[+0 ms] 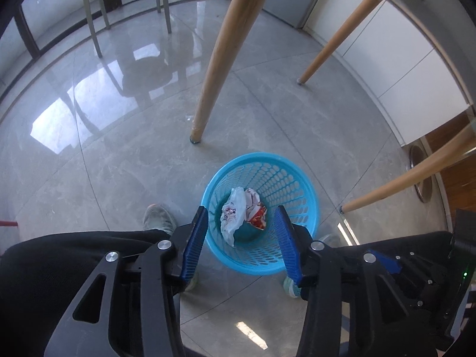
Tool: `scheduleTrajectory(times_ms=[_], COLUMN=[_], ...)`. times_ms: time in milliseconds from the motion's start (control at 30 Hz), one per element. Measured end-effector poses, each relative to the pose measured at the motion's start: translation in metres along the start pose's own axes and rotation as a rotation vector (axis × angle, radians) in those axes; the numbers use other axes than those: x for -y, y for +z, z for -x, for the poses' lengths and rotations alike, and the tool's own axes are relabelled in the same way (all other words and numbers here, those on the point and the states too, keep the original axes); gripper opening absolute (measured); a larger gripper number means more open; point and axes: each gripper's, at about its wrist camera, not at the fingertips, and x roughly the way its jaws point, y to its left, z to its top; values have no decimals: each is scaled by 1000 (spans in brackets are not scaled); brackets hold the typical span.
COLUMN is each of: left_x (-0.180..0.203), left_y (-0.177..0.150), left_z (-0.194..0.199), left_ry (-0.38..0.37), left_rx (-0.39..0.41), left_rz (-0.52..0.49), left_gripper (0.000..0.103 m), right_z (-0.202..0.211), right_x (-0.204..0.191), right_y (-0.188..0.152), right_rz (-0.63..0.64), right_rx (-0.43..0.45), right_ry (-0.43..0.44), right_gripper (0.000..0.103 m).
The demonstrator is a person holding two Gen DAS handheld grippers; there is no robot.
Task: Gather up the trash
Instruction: 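Raise both open tools back toward the remaining trash on the table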
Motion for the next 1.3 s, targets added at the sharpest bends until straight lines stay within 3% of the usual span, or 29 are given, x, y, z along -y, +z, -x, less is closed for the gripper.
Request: scheduleTrajectory(times_ms=[67,267,500,733,1033,1300], left_x=[-1,-13,-2,5,7,7], left_y=[-6,-16,-30,-35,-32,-23], left_z=[15,53,100,146,178,198], left_ry=[-7,-25,-47,-71,-142,-191], left_rx=[19,74,160,262,363,421], left_rz=[-23,-17,-88,-125,-92,-52], left_gripper=[47,48,57,58,59,59], right_z=[15,57,101,158,240,296], right_x=[-3,-11,-16,-22,-38,-46], right_y=[-8,-24,-48,-62,-60,-36], right_rz=[17,56,92,117,160,213], right_rx=[24,93,164,273,442,583], right_ry=[4,9,21,31,67,52], right_gripper=[54,56,60,65,69,73])
